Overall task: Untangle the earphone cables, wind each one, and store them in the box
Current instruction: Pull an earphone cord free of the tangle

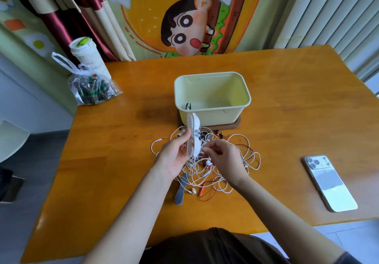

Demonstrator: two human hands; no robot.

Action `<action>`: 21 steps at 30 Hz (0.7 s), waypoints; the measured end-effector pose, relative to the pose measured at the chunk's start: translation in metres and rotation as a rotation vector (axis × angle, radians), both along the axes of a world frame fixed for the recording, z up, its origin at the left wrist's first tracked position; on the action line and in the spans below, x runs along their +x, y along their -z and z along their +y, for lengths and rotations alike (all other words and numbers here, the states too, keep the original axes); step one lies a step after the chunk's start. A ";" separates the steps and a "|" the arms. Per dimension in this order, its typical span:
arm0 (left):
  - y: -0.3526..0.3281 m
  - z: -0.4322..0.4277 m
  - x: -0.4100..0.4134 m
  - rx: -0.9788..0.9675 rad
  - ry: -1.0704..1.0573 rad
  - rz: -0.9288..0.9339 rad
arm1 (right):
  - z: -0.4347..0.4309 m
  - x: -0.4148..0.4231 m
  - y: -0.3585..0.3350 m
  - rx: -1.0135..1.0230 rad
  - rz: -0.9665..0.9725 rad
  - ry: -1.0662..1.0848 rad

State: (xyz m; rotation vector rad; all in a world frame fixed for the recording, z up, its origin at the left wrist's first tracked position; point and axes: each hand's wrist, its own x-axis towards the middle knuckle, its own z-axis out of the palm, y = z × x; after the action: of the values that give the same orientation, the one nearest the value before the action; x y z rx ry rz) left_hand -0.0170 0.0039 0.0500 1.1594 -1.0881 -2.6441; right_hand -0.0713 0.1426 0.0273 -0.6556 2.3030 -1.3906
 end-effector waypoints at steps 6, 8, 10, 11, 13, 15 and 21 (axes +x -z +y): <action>-0.003 -0.006 0.006 -0.806 0.497 -0.108 | 0.008 -0.040 -0.013 0.262 0.171 -0.115; 0.000 -0.008 0.008 -0.917 0.591 -0.112 | 0.007 -0.052 -0.021 0.311 0.196 -0.143; 0.003 -0.007 0.009 -1.040 0.627 -0.154 | 0.004 -0.056 -0.028 0.318 0.194 -0.155; 0.006 -0.007 0.008 -1.091 0.617 -0.186 | 0.002 -0.056 -0.030 0.324 0.196 -0.160; 0.011 -0.006 0.007 -1.153 0.560 -0.223 | -0.001 -0.053 -0.033 0.325 0.214 -0.163; 0.015 -0.005 0.006 -1.181 0.487 -0.243 | -0.004 -0.045 -0.035 0.291 0.227 -0.153; 0.025 -0.003 0.002 -0.907 0.153 -0.248 | -0.011 -0.003 -0.032 0.140 0.177 -0.073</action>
State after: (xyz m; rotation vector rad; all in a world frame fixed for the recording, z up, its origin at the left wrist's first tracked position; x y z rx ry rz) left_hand -0.0154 0.0005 0.0250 1.1880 -2.1433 -1.6851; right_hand -0.0740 0.1317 0.0591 -0.8390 2.4594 -1.1680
